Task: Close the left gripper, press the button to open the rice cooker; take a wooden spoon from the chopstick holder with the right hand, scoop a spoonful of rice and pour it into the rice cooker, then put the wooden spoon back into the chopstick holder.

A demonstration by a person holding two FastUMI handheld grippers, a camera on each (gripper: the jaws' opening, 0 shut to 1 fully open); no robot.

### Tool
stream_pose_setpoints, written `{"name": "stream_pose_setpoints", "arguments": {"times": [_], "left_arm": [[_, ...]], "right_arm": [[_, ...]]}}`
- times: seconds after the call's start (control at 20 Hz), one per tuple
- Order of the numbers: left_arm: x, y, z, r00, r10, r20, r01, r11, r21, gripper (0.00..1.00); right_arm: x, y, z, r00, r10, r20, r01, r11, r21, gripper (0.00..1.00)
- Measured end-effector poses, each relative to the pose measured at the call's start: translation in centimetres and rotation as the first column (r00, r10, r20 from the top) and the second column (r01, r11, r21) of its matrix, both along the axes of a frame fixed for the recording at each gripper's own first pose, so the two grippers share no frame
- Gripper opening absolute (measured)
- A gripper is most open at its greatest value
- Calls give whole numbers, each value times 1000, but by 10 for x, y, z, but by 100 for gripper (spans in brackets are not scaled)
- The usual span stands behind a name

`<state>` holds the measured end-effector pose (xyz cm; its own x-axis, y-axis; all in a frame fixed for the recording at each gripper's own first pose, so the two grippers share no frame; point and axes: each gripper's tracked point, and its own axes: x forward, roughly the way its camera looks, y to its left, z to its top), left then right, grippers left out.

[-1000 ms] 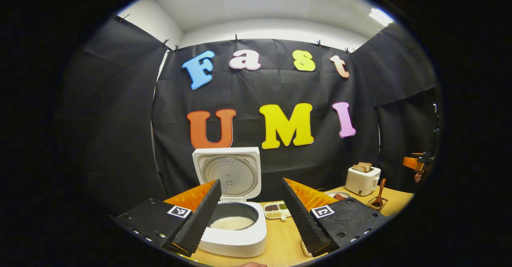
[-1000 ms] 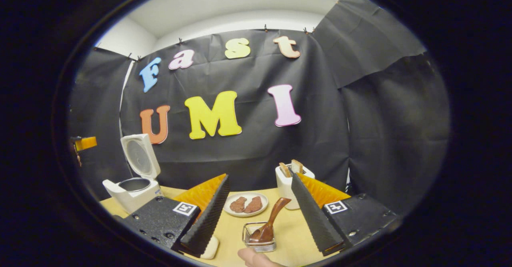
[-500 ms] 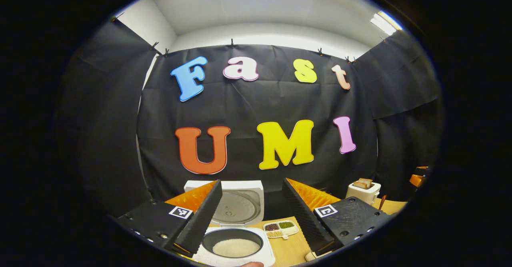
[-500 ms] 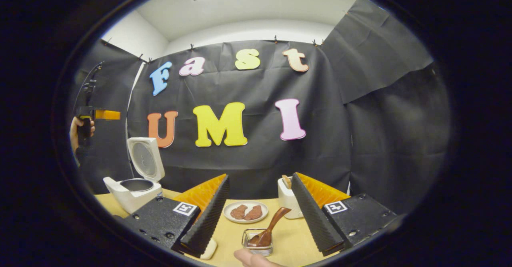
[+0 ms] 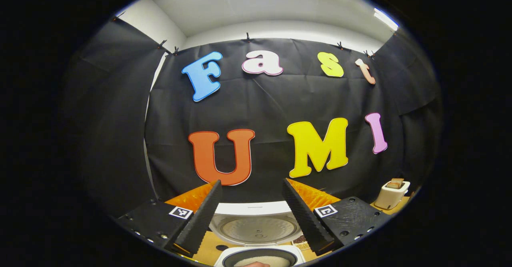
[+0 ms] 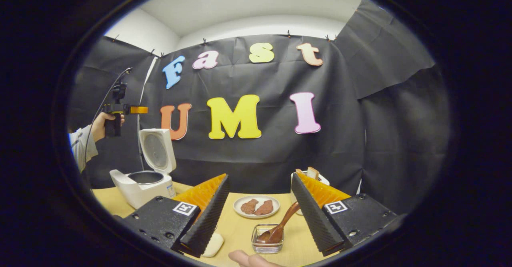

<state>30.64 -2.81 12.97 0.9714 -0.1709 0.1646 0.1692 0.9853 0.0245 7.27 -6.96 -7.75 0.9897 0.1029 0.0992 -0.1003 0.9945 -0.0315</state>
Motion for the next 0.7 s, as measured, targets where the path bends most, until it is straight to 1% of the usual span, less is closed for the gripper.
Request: {"name": "stream_pose_setpoints", "arguments": {"times": [0.05,0.1,0.15,0.2,0.25,0.45,0.5,0.55,0.65,0.7], "left_arm": [[15,8,-8,999,28,-18,-29,999,-27,95],[31,18,-16,998,57,-40,-59,997,-56,95],[41,25,-24,995,73,-67,-78,993,-84,95],[50,31,-32,992,84,-96,-94,990,-101,95],[55,32,-40,991,81,-109,-93,990,-108,95],[68,40,-83,974,121,-190,-121,993,9,94],[67,43,-81,979,117,-169,-118,993,4,94],[70,48,-70,981,123,-152,-125,992,-6,97],[74,59,-81,970,161,-183,-165,986,-4,96],[72,60,-80,972,153,-177,-157,987,-13,100]], "right_arm": [[1,-1,7,1000,-11,26,10,1000,21,100],[1,3,13,999,-6,46,5,1000,31,93],[0,13,13,998,11,58,-13,999,29,100],[1,20,13,998,27,62,-28,999,23,92],[4,24,12,997,36,62,-38,999,22,100],[5,33,15,994,55,98,-63,995,82,100],[5,34,15,993,63,102,-72,993,92,100],[7,35,15,992,65,105,-75,992,98,100],[9,33,15,993,54,106,-65,993,103,100],[9,35,13,994,55,99,-65,993,103,100]]}}
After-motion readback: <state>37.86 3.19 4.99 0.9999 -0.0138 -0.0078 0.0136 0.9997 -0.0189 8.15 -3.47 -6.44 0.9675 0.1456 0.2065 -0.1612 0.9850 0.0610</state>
